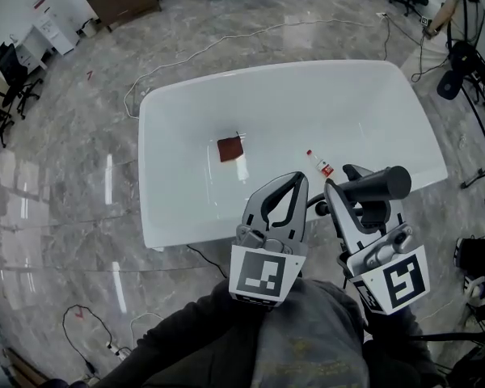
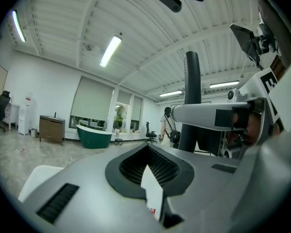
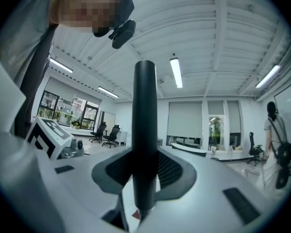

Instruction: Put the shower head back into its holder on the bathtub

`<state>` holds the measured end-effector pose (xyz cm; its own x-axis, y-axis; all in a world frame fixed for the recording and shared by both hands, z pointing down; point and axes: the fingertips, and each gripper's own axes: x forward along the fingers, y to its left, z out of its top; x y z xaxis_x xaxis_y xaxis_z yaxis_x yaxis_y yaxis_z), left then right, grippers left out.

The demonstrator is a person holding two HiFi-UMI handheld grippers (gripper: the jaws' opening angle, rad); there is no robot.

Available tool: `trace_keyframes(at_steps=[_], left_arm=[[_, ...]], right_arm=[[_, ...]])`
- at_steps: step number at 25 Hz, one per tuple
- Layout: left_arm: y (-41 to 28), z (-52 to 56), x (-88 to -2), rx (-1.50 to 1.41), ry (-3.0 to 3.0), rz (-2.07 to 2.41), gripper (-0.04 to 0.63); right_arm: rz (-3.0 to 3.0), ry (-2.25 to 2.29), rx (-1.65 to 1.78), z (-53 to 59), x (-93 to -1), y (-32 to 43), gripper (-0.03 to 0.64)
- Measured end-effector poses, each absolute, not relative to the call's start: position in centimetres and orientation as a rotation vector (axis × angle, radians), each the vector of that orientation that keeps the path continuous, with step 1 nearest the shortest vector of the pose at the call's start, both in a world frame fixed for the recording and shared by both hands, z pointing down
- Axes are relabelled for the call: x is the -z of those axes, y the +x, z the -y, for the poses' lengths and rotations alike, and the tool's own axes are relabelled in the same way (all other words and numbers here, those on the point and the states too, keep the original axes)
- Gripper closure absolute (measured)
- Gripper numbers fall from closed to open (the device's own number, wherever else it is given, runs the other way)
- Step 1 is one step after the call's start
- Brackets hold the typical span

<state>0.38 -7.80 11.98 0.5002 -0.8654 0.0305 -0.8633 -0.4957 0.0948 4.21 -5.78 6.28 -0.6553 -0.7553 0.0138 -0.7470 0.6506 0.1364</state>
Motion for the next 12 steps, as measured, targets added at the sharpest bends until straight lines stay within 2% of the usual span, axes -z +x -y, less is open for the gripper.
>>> trace_keyframes(at_steps=[12], left_arm=[[0.8,7.9,-13.0,-0.010,2.657,1.518,0.592]], right_arm=[[2.812,1.290,0.071,6.2,-8.0,4.9,0.491]])
